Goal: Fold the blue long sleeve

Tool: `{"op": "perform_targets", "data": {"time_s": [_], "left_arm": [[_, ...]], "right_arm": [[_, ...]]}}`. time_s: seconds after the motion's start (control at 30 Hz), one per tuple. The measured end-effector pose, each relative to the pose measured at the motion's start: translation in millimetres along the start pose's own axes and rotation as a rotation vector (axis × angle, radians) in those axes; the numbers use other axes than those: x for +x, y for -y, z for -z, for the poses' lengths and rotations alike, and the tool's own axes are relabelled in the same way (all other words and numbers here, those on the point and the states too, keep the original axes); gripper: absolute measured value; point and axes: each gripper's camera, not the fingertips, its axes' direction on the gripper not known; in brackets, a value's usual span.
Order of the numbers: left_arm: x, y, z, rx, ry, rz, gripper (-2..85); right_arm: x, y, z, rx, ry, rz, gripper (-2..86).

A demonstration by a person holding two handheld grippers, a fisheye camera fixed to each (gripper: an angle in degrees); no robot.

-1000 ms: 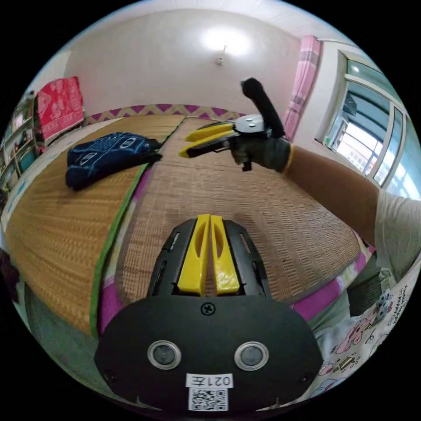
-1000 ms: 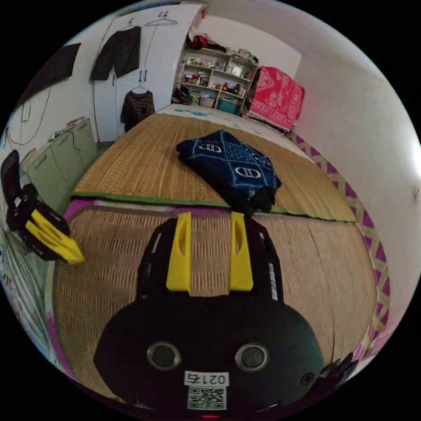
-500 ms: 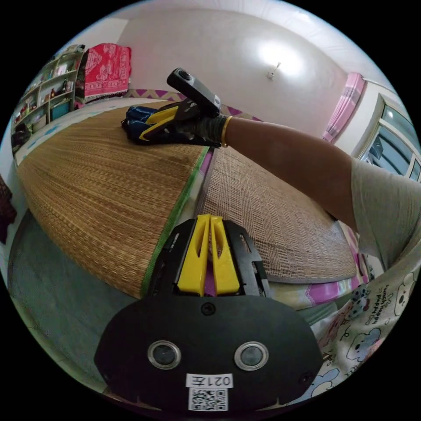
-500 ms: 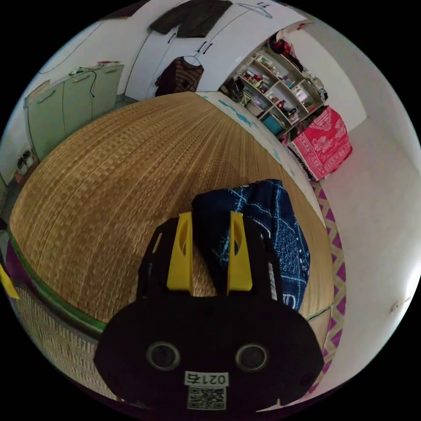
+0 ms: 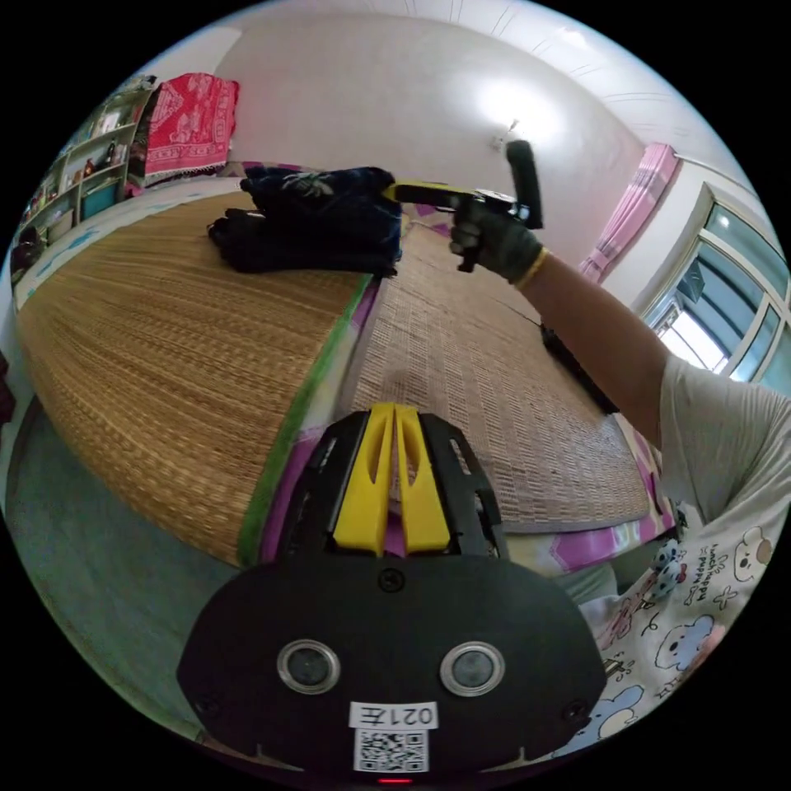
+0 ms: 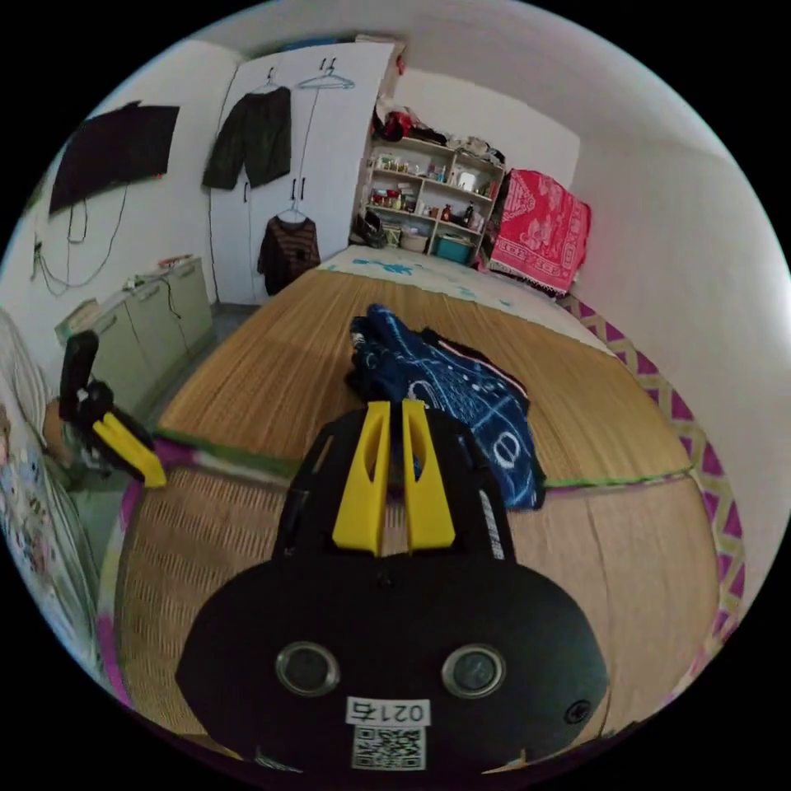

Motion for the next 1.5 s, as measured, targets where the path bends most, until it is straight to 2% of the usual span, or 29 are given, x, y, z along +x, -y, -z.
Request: {"op": "perform_targets", "data": {"time_s": [0.13, 0.27, 0.47, 0.6, 0.7, 0.87, 1.0, 1.1, 1.17, 1.23, 1.37, 1.5], "left_arm": [[16, -1, -11, -0.042, -0.126, -0.021, -1.0], [32, -8, -15, -0.068, -0.139, -0.032, -1.0], [50, -15, -17, -0.123, -0.167, -0.052, -0.9], [46, -9, -5, -0.103, -0.163, -0.043, -0.8], [39, -6, 3, -0.094, -0.156, -0.034, -0.9], [33, -2, 4, -0.100, -0.158, -0.006, -0.9], [28, -1, 9, -0.102, -0.164, 0.009, -0.9], [26, 1, 9, -0.112, -0.163, 0.003, -0.8], [25, 5, 8, -0.114, -0.168, -0.005, -0.7], [27, 13, 4, -0.109, -0.171, -0.024, -0.2], [33, 33, -12, -0.107, -0.187, -0.044, 2.8], [29, 65, -45, -0.124, -0.217, -0.008, 4.6]], "right_arm": [[-51, -93, 74, -0.133, -0.047, 0.029, 0.8], [-124, -185, 131, -0.247, -0.065, 0.000, 1.1], [-195, -267, 200, -0.235, -0.099, -0.181, 3.1], [-212, -269, 244, -0.277, -0.055, -0.228, 6.9], [-220, -248, 277, -0.091, -0.053, -0.273, 11.6], [-227, -183, 204, -0.110, -0.067, -0.189, 12.9], [-222, -152, 158, -0.182, -0.075, -0.150, 11.2], [-196, -146, 146, -0.304, -0.135, -0.279, 2.6], [-159, -159, 191, -0.136, -0.017, -0.453, 1.6], [-134, -179, 244, 0.011, -0.020, -0.565, 1.3], [-95, -268, 388, 0.261, -0.177, -0.822, 1.0], [-90, -370, 482, 0.360, -0.340, -1.055, 1.1]]}}
